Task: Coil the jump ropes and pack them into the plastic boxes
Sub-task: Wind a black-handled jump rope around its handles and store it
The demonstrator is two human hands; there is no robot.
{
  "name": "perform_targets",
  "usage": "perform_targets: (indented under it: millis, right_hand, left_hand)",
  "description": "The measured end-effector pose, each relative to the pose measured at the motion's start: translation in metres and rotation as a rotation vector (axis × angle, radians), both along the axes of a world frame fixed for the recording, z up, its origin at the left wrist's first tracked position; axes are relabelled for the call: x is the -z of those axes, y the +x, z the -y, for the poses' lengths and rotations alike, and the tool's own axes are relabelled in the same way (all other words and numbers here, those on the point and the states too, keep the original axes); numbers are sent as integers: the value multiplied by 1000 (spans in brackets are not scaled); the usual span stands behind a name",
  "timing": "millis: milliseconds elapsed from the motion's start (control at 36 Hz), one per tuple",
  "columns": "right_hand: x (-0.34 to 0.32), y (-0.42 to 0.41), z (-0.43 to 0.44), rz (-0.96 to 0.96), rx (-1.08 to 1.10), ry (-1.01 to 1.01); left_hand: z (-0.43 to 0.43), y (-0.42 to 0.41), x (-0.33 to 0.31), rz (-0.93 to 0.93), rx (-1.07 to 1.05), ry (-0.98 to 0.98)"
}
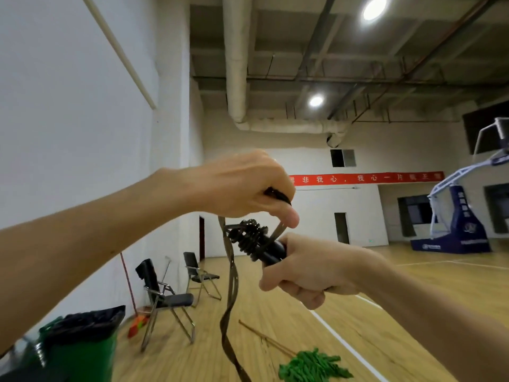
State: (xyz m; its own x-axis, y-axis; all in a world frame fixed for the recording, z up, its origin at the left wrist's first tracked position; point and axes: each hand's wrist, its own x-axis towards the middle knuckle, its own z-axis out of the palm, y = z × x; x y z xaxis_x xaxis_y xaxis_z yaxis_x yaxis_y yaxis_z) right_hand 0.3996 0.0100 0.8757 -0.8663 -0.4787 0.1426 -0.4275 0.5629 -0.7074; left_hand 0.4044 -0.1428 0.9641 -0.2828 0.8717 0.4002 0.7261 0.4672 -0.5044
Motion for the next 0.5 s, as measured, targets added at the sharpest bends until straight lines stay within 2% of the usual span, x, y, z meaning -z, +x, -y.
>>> perform_targets:
  millis: [83,167,500]
  right_hand:
    - [5,7,8,-78,-9,95]
    - [11,13,11,-111,-41,96]
    - [29,19,13,-153,-199,-55]
  left_hand:
    - [6,-1,8,117,-29,64]
    - [15,-6,15,235,-21,120]
    - [48,-33,52,642,176,297]
